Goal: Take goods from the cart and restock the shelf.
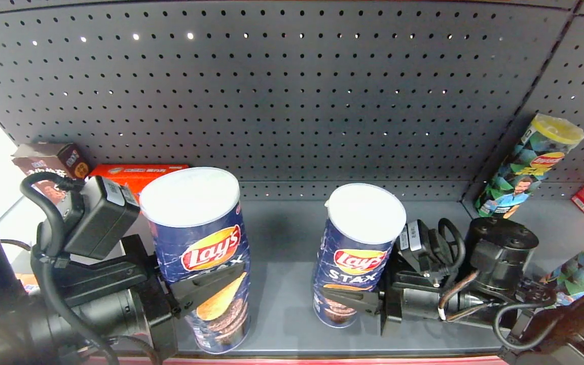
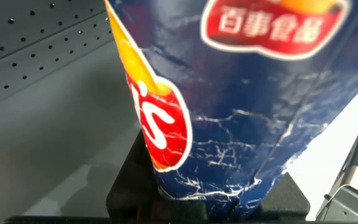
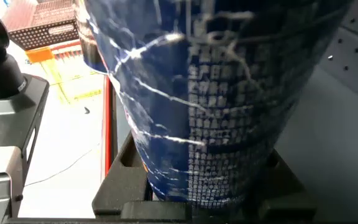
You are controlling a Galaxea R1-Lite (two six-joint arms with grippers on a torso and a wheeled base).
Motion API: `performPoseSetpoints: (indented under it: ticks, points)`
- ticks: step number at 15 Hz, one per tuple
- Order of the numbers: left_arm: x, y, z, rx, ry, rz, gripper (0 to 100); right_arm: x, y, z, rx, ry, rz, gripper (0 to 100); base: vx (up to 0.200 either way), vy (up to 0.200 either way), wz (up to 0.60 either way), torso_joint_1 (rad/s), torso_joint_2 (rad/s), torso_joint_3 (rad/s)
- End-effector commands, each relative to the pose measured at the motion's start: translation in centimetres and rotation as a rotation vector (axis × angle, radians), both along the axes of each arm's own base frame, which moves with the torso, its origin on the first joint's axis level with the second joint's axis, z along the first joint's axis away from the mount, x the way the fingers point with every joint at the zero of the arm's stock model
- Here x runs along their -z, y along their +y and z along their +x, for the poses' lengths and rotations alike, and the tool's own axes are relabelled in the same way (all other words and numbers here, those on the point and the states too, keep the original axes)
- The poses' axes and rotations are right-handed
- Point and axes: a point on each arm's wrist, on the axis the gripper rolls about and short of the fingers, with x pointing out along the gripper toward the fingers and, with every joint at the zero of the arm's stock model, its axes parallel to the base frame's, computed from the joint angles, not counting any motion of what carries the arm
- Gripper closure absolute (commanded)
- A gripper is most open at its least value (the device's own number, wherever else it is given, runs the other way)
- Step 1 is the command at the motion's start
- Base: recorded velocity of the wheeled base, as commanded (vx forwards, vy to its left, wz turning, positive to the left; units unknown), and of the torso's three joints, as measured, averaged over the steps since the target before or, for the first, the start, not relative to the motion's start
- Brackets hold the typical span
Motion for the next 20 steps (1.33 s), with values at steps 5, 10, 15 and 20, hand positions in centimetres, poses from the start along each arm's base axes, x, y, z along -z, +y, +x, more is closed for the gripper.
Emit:
performPoseSetpoints:
  ticks: [5, 10, 15, 20]
  points:
    - [0.0, 0.1, 0.0, -0.004, 0.001, -0.001, 100, 1.2, 0.4, 0.2, -0.006, 0.028, -0.023, 100, 0.000, 0.000, 0.00, 0.000, 0.00, 0.000]
    - [-0.1, 0.3, 0.0, -0.011, -0.003, -0.004, 100, 1.3, 0.5, 0.0, -0.011, 0.018, -0.030, 0, 0.000, 0.000, 0.00, 0.000, 0.00, 0.000]
    - [-0.1, 0.2, 0.0, -0.008, -0.004, -0.003, 100, -1.0, -0.8, -1.7, -0.009, -0.029, 0.005, 0, 0.000, 0.000, 0.00, 0.000, 0.00, 0.000]
    - [-0.1, 0.2, -0.1, -0.007, -0.004, -0.005, 100, -4.2, -4.0, -4.4, 0.034, -0.103, 0.059, 0, 0.000, 0.000, 0.00, 0.000, 0.00, 0.000]
